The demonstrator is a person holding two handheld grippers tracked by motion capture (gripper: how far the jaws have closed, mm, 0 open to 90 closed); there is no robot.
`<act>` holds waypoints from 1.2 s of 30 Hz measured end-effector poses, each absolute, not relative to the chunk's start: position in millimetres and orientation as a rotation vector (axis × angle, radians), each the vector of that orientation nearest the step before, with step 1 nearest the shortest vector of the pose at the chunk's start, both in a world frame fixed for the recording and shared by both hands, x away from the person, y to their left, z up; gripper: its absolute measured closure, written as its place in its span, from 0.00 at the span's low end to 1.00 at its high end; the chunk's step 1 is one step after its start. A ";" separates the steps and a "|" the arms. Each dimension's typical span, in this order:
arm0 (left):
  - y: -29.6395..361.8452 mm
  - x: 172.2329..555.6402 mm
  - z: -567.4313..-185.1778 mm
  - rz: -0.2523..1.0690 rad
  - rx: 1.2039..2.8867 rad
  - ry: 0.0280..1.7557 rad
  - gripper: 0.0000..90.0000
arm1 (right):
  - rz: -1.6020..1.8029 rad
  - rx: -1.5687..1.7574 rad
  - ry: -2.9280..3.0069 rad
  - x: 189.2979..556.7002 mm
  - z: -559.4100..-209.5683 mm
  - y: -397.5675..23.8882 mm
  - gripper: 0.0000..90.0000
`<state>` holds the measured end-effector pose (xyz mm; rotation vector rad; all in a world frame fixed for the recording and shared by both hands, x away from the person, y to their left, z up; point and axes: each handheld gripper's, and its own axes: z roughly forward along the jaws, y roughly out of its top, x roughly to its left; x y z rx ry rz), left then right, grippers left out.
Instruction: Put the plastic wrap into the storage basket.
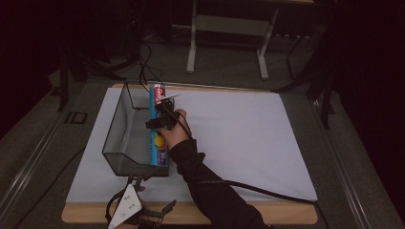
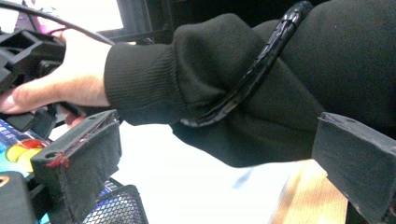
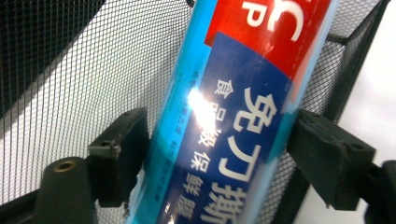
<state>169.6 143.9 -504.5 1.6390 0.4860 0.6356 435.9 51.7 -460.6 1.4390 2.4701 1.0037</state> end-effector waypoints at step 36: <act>141.2 173.2 -506.7 0.624 1.655 0.491 0.02 | 1.110 1.132 2.419 421.9 -403.4 -71.8 0.15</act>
